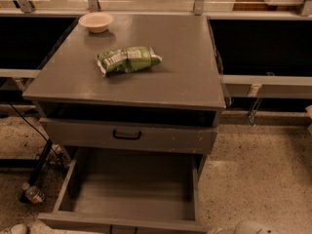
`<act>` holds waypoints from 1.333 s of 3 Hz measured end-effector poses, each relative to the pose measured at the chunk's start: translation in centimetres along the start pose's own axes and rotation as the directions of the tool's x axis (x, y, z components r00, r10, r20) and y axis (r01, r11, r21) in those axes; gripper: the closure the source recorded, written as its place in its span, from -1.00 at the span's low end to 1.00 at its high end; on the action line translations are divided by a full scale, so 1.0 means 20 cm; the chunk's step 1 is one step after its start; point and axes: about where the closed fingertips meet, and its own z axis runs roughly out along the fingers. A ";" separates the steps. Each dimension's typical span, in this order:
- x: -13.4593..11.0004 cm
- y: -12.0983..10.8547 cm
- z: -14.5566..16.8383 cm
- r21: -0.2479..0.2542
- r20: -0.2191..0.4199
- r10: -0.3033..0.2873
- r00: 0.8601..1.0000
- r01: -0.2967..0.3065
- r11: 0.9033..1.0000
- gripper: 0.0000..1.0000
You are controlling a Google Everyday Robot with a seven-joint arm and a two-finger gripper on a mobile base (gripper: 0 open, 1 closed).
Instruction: Close middle drawer
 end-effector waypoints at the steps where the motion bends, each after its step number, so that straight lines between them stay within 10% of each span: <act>1: -0.13 -0.08 0.07 0.021 0.077 0.017 0.997 -0.018 1.000 1.00; 4: -0.30 -0.13 0.09 0.062 0.111 -0.007 0.994 0.000 0.998 1.00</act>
Offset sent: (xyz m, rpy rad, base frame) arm 0.0734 0.0288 -0.0105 0.0640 -0.1058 -0.0946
